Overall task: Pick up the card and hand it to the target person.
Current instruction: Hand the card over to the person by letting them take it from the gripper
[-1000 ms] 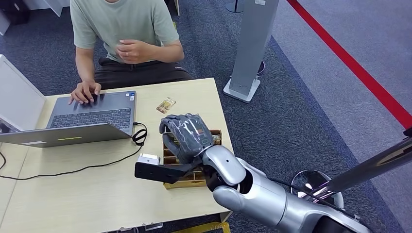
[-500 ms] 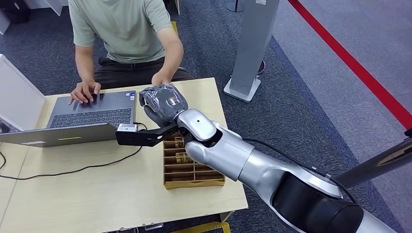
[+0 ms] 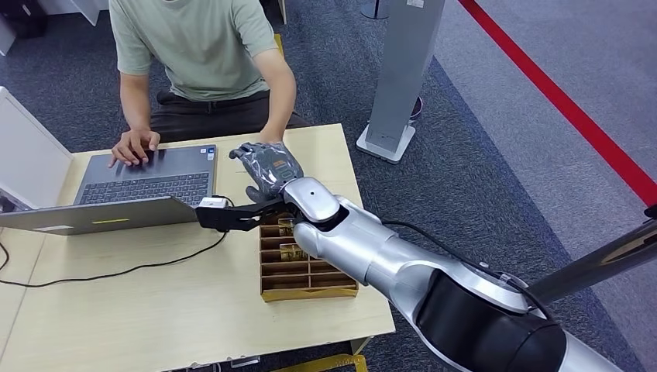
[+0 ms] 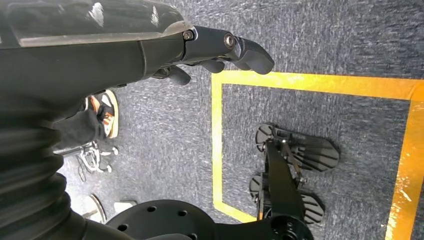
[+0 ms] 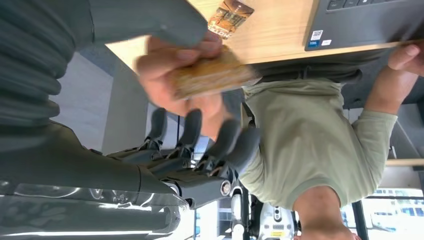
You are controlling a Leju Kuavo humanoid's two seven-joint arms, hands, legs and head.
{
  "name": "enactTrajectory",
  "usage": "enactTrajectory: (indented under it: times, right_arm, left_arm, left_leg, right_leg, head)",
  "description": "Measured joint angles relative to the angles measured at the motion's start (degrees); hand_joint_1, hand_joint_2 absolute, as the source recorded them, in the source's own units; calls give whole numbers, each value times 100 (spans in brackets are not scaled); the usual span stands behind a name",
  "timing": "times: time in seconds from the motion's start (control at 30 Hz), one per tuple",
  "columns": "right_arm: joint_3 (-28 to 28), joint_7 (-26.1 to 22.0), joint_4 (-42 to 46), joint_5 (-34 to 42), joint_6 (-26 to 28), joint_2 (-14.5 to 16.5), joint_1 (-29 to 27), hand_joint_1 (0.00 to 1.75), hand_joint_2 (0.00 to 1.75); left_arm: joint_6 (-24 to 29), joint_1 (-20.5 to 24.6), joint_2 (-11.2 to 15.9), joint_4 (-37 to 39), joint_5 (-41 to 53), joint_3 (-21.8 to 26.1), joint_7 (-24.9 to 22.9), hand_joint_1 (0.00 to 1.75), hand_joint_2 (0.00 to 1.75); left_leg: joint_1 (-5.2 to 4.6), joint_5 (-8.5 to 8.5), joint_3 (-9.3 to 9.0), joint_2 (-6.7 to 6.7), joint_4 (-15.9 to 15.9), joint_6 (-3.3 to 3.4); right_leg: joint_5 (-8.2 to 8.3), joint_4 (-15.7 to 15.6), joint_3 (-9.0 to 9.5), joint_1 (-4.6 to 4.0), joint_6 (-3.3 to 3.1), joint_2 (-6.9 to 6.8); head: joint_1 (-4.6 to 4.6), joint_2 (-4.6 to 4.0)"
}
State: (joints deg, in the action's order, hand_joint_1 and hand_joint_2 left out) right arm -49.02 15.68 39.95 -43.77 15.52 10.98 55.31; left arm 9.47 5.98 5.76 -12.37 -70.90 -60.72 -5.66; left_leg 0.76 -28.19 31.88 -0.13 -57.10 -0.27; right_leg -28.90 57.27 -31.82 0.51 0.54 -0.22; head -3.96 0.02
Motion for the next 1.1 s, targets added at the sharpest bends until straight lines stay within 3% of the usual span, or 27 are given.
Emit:
enactTrajectory:
  times: [0.4,0.6,0.8,1.0,1.1]
  right_arm:
    - [-42,15,-34,49,108,16,72,0,175]
    - [122,126,1054,602,162,-378,-256,0,175]
    - [592,-268,2931,1624,413,-1169,-1503,0,175]
    - [1396,-2022,4644,3357,614,-1939,-3546,0,175]
    - [1704,-2424,5064,3647,465,-2138,-4399,0,175]
  left_arm:
    - [99,-6,1,24,-124,0,28,0,175]
    - [191,-25,-1,23,-244,0,18,0,175]
    - [251,-62,-7,24,-392,9,36,0,175]
    - [257,-105,-12,23,-461,50,86,0,175]
    - [260,-105,-12,23,-490,62,125,0,175]
  left_leg:
    - [0,0,-2,2,-1,0]
    - [0,0,-4,2,-2,0]
    - [-1,-5,-11,-2,-3,5]
    - [0,-20,-12,0,-2,9]
    - [0,-23,-12,2,0,7]
  right_leg:
    - [0,0,-2,0,0,1]
    - [0,-3,0,0,0,1]
    - [-1,-17,8,0,2,-4]
    - [-6,-24,13,0,4,2]
    - [-7,-25,13,0,3,4]
  head:
    - [1,1]
    - [1,0]
    - [-1,0]
    - [-5,0]
    - [-7,1]
